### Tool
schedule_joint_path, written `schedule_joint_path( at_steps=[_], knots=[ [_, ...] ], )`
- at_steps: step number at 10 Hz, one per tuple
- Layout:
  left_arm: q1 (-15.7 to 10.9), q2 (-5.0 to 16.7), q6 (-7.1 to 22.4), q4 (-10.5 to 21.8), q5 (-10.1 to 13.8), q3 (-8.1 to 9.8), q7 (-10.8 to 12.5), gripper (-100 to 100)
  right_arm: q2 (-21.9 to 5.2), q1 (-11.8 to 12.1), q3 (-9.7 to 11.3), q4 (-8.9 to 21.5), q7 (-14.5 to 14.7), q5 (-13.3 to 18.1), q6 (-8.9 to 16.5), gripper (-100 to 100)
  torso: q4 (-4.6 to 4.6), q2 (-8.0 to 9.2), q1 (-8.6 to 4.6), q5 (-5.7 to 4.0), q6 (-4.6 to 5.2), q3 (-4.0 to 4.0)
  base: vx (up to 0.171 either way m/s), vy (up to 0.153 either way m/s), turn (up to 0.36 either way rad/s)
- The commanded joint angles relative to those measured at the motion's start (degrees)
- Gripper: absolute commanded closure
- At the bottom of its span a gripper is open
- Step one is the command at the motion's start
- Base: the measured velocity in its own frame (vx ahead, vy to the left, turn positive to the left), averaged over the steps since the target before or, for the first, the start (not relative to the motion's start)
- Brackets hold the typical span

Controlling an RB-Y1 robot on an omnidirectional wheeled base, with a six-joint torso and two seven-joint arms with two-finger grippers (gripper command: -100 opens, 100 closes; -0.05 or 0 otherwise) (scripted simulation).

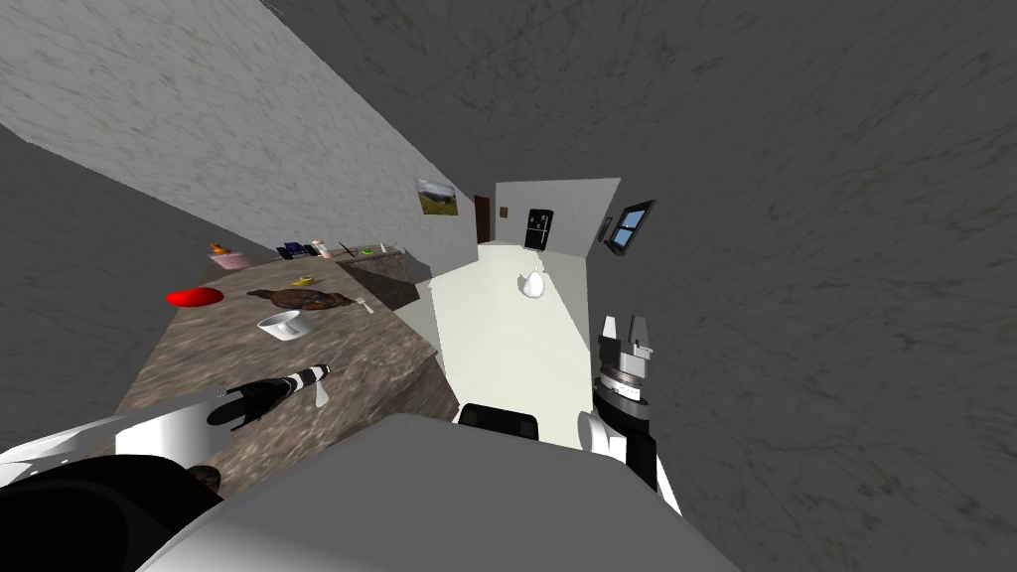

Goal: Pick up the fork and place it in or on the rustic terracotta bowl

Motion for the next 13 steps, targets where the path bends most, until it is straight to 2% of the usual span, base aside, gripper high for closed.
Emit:
schedule_joint_path(
  at_steps=[1, 2, 3, 4, 9, 10, 11, 12, 13],
  knots=[
    [0.00, 0.00, 0.00, 0.00, 0.00, 0.00, 0.00, 100, 0.00, 0.00, 0.00, 0.00, 0.00, 0.00, 0.00, 0, 0.00, 0.00, 0.00, 0.00, 0.00, 0.00, 0.000, 0.000, 0.000],
    [0.01, 0.00, 0.00, 0.00, 0.00, -0.01, 0.00, 100, 0.00, 0.00, 0.00, 0.00, 0.00, 0.00, 0.00, 0, 0.00, -0.02, 0.00, -0.01, 0.00, -0.01, 0.000, 0.000, 0.000],
    [0.01, -0.01, -0.01, 0.00, 0.00, -0.01, 0.00, 0, 0.00, 0.00, 0.00, 0.00, 0.00, 0.00, 0.00, 0, 0.00, -0.03, 0.00, -0.01, 0.01, -0.01, 0.000, 0.000, 0.000],
    [0.85, -0.07, -0.33, -0.91, -0.62, 0.43, -0.24, 100, 0.00, 0.00, 0.00, 0.00, 0.00, 0.00, 0.00, 0, 0.00, -0.03, 0.00, -0.01, 0.01, -0.02, 0.061, -0.003, 0.243],
    [4.62, 1.93, -2.67, -6.96, -3.37, 2.42, -1.48, 100, 0.00, 0.03, -0.01, 0.00, 0.00, 0.00, -0.01, 0, -0.11, -0.51, -0.07, -0.05, -0.03, -0.29, 0.138, -0.013, 0.325],
    [4.20, 1.41, -2.00, -6.37, -3.13, 2.25, -1.28, 100, 0.00, 0.03, -0.01, 0.00, 0.00, 0.00, -0.01, 0, -0.12, -0.58, -0.12, -0.05, -0.06, -0.33, 0.071, -0.024, 0.096],
    [4.31, 1.44, -2.10, -6.49, -3.19, 2.24, -1.35, 0, 0.00, 0.00, 0.00, 0.00, 0.00, 0.00, 0.00, 0, -0.09, -0.39, -0.08, -0.04, 0.08, -0.24, 0.007, -0.006, -0.012],
    [4.07, 3.43, -2.77, -5.35, -1.64, 1.87, -1.69, 100, 0.00, 0.00, 0.00, 0.00, 0.00, 0.00, 0.00, 0, -0.04, -0.20, -0.02, -0.04, 0.07, -0.12, 0.027, -0.019, 0.061],
    [3.82, 5.00, -3.41, -4.41, -0.45, 1.48, -1.93, 100, 0.00, 0.00, 0.00, 0.00, 0.00, 0.00, 0.00, 0, -0.03, -0.17, -0.03, -0.06, 0.02, -0.10, 0.030, -0.033, 0.102]
  ],
)
